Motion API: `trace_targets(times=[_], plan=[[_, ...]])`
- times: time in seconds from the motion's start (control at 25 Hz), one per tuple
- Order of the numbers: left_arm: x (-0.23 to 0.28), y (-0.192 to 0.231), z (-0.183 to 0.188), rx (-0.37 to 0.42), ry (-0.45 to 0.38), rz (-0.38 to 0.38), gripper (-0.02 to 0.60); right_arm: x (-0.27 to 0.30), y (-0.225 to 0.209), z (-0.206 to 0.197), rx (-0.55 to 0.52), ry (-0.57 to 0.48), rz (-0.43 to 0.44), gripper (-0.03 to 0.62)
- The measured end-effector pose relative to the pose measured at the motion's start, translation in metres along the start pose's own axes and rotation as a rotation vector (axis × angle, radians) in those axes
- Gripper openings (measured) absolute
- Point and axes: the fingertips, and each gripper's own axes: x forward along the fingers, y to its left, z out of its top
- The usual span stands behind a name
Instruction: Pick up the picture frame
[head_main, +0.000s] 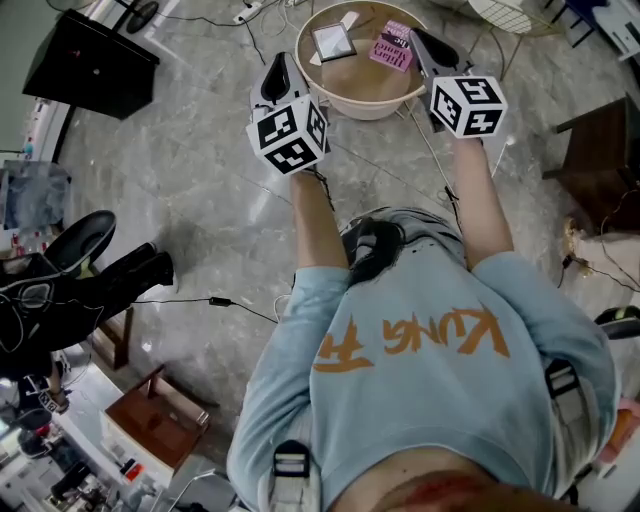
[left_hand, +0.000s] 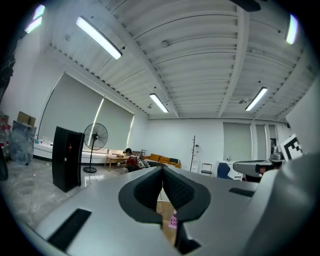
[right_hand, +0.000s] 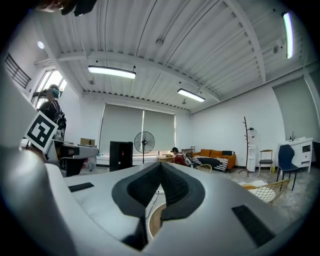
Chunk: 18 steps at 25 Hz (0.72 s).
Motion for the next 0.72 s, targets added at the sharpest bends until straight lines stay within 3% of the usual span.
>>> trace_targets(times=[0.72], plan=[[-0.007, 0.010, 0.008, -0.081, -0.036, -0.038, 0.020, -0.008, 0.023, 0.020, -0.131, 0.022, -0.012, -0.002]])
